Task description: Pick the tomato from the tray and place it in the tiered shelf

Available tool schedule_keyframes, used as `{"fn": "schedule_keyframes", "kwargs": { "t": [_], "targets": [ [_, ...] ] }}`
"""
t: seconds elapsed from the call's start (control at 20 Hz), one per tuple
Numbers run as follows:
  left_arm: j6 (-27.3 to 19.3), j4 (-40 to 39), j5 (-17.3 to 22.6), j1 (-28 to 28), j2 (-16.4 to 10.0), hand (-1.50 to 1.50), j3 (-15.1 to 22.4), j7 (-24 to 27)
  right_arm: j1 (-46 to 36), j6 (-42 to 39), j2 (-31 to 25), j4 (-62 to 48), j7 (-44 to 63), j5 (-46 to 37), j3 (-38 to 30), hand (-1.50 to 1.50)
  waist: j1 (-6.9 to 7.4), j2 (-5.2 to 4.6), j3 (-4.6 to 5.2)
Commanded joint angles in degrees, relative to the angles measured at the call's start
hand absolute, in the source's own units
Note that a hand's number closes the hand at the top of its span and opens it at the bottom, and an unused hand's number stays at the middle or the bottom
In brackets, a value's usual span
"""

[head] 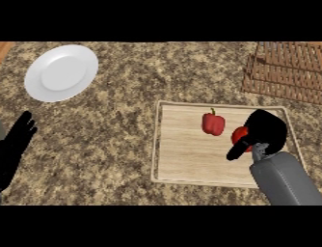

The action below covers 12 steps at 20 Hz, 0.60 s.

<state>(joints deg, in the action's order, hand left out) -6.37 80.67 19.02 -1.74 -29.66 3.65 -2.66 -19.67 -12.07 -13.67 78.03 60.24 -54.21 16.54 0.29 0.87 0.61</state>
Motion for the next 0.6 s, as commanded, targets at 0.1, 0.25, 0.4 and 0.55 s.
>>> {"fn": "schedule_keyframes", "kwargs": {
  "t": [0.1, 0.25, 0.4, 0.55],
  "targets": [
    [-0.56, 3.39, -1.4, -1.76, 1.27, 0.0, -0.01, -1.59, 0.11, -3.42, 0.32, 2.31, 6.48, -7.2, 2.88, 1.5, -0.05, -0.69, -0.6],
    [0.8, -0.71, -1.82, 1.15, 2.15, 0.0, -1.63, -1.35, -2.07, -3.36, 0.29, 4.15, 4.77, -8.91, 0.82, 1.5, -0.29, -0.8, -0.59],
    [2.29, 0.02, -1.29, -1.83, 1.25, 0.0, -3.59, 2.31, 1.51, -2.14, -5.06, 9.65, -10.87, -4.59, 1.23, 1.5, -0.27, -0.76, -0.61],
    [0.48, 0.24, -2.53, -1.32, 2.55, 0.0, -1.38, 1.06, 2.1, -1.13, -10.74, 15.38, -28.99, 2.36, 2.61, 1.5, -1.19, -0.45, -0.72]
  ]
}}
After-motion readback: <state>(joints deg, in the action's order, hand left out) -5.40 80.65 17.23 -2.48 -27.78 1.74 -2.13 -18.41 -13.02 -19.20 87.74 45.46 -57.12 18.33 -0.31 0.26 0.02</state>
